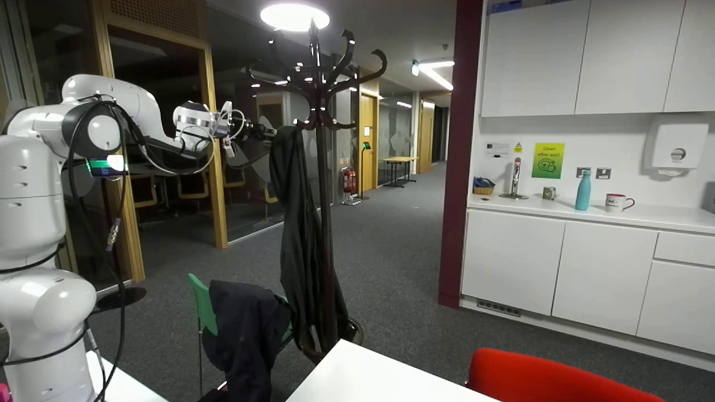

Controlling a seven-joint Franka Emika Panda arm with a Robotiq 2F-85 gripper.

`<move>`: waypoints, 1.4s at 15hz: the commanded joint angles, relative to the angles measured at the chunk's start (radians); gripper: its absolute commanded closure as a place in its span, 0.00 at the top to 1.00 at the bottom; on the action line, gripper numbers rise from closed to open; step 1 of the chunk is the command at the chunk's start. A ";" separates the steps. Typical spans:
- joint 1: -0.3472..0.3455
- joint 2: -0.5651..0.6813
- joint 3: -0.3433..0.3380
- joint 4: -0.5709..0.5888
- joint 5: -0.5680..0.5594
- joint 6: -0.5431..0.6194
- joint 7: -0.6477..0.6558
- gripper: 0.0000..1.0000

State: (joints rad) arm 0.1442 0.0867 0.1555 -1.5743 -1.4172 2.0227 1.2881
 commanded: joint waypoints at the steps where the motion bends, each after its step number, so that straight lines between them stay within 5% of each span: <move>1: 0.001 0.036 -0.014 0.054 -0.014 0.021 -0.011 1.00; 2: 0.001 0.040 -0.015 0.057 -0.010 0.021 -0.014 0.77; 13: 0.000 0.054 -0.019 0.067 -0.010 0.041 -0.019 0.00; 21: 0.003 0.049 -0.028 0.085 -0.025 0.064 -0.026 0.01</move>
State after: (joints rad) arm 0.1439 0.1251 0.1362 -1.5337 -1.4172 2.0620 1.2861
